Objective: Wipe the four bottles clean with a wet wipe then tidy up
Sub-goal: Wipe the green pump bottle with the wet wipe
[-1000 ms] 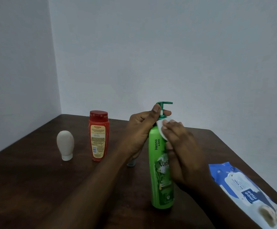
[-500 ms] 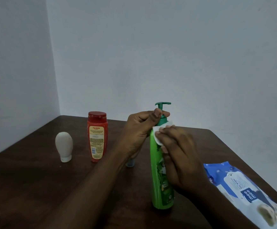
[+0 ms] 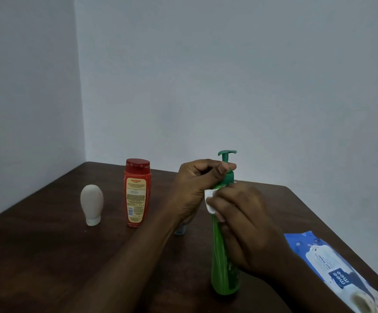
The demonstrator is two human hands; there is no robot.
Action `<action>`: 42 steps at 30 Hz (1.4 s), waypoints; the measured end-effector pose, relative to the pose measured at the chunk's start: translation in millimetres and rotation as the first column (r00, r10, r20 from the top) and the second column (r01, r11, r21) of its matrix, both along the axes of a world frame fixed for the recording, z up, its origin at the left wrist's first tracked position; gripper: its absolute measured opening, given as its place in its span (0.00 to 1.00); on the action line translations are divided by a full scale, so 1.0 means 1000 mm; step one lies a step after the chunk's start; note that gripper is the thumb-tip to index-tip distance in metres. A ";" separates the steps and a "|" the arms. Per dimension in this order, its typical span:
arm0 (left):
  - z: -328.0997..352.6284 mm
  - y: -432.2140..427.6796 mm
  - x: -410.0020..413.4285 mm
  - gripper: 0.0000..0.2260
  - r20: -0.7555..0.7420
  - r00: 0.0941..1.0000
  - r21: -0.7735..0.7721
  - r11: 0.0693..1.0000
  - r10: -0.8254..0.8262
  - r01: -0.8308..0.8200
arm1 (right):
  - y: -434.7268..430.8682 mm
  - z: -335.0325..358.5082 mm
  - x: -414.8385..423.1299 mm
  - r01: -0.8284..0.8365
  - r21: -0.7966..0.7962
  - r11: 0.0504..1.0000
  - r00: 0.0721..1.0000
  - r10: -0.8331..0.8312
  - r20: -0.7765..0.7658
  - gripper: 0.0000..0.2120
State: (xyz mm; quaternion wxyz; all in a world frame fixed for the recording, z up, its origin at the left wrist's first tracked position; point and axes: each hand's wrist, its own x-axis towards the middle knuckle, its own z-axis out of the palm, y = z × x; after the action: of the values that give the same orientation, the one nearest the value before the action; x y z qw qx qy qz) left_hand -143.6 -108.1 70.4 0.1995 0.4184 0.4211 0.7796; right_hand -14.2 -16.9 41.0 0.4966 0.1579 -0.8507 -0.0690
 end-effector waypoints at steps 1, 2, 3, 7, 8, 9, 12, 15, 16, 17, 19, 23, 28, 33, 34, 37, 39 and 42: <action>0.000 0.000 0.000 0.13 -0.006 1.000 0.001 1.000 0.000 0.000 | 0.002 0.000 0.001 0.014 0.002 1.000 1.000 -0.014 0.002 0.16; 0.000 0.000 0.000 0.13 -0.012 1.000 0.006 1.000 0.001 -0.001 | 0.004 0.001 0.001 0.031 -0.022 0.999 0.999 -0.032 -0.008 0.16; 0.000 0.000 0.000 0.14 -0.017 1.000 0.015 1.000 -0.001 0.001 | 0.007 0.003 0.002 0.050 -0.069 0.996 0.998 -0.051 -0.026 0.16; -0.001 0.003 -0.002 0.21 0.000 1.000 0.047 0.999 0.006 -0.006 | 0.011 0.008 0.007 0.065 -0.287 0.956 0.994 -0.086 -0.063 0.15; -0.001 0.003 -0.002 0.20 0.002 1.000 0.044 0.999 0.011 -0.011 | 0.010 0.008 0.008 0.060 -0.314 0.947 0.995 -0.082 -0.057 0.15; -0.001 0.003 -0.003 0.18 0.006 1.000 0.033 0.999 0.016 -0.016 | 0.009 0.006 0.009 0.062 -0.326 0.943 0.995 -0.083 -0.048 0.15; -0.001 0.002 -0.005 0.14 0.015 1.000 -0.001 1.000 0.025 -0.025 | 0.004 -0.001 0.012 0.096 -0.247 0.964 0.995 -0.100 -0.003 0.16; 0.000 0.001 -0.005 0.15 0.015 1.000 -0.022 1.000 0.019 -0.019 | 0.004 -0.004 0.016 0.135 -0.024 0.991 0.990 -0.134 0.045 0.18; 0.001 0.001 -0.005 0.15 0.011 1.000 -0.027 1.000 0.014 -0.014 | 0.007 -0.004 0.017 0.142 0.007 0.990 0.989 -0.143 0.047 0.19; 0.001 0.000 -0.005 0.15 0.008 1.000 -0.029 1.000 0.011 -0.011 | 0.011 -0.004 0.016 0.145 -0.013 0.989 0.989 -0.144 0.041 0.19; 0.002 0.000 -0.005 0.16 0.002 1.000 -0.028 1.000 0.006 -0.006 | 0.019 -0.003 0.014 0.131 -0.186 0.974 0.991 -0.129 0.022 0.18; 0.002 -0.001 -0.004 0.15 -0.020 1.000 -0.039 0.999 -0.022 0.021 | 0.023 0.001 0.012 -0.012 -0.521 0.853 1.000 0.012 -0.003 0.14; -0.002 0.002 -0.005 0.14 -0.012 0.999 -0.054 0.998 -0.038 0.037 | 0.017 0.001 0.018 0.011 -0.470 0.883 0.998 0.018 0.057 0.17; -0.004 0.001 -0.005 0.10 -0.045 0.999 -0.032 0.999 -0.018 0.016 | 0.025 -0.008 0.021 0.030 -0.426 0.904 0.998 -0.007 0.055 0.20; -0.004 0.001 -0.006 0.11 -0.043 0.999 -0.023 0.999 -0.024 0.023 | 0.025 -0.009 0.022 0.022 -0.432 0.901 0.998 0.003 0.058 0.20; -0.003 0.000 -0.008 0.13 -0.029 0.999 -0.011 0.999 -0.032 0.032 | 0.024 -0.011 0.027 0.006 -0.460 0.888 0.996 0.035 0.080 0.20; -0.005 0.001 -0.011 0.14 -0.016 0.999 -0.004 0.999 -0.035 0.035 | 0.024 -0.014 0.029 0.003 -0.476 0.879 0.993 0.052 0.103 0.19; -0.006 0.001 -0.013 0.14 -0.012 0.999 -0.017 0.999 -0.043 0.043 | 0.021 -0.021 0.034 0.016 -0.481 0.877 0.985 0.069 0.158 0.18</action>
State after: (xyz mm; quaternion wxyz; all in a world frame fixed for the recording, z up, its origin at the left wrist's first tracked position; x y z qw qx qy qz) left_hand -156.8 -107.0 64.1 0.2169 0.4305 0.4197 0.7691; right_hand 19.9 4.5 20.3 0.4466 0.0469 -0.8782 0.1649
